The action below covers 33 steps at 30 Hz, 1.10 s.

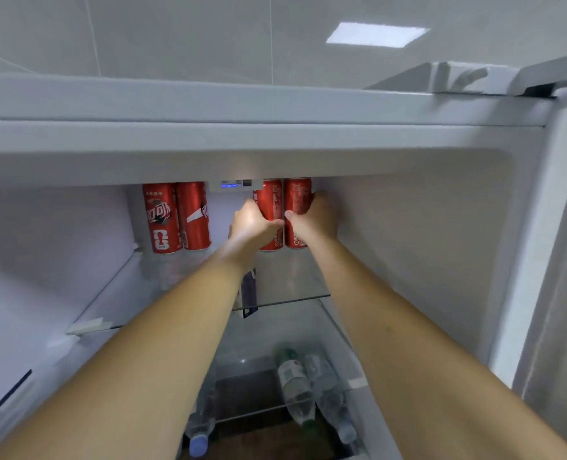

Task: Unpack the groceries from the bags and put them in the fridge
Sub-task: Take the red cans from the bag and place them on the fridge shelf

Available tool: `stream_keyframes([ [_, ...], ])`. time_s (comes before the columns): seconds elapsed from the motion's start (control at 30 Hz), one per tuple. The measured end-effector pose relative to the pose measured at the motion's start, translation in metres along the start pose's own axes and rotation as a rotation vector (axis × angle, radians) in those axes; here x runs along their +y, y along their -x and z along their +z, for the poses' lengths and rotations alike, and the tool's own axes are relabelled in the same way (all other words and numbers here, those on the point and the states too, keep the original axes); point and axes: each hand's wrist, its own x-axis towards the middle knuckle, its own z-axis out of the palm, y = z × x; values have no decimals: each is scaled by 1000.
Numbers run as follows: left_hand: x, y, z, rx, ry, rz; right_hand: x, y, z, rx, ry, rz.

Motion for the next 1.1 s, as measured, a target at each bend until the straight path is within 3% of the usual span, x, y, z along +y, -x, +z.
stream_keyframes([
  [0.5,1,-52,36,82,-209,-23,15,-58,32,11,158,11],
  [0.77,8,-50,31,34,-241,-8,14,-64,38,7,185,18],
  [0.97,11,-16,1,43,-312,13,9,-30,28,-6,182,51],
  [1.1,-1,32,-23,19,-381,53,6,23,-4,10,216,-44],
])
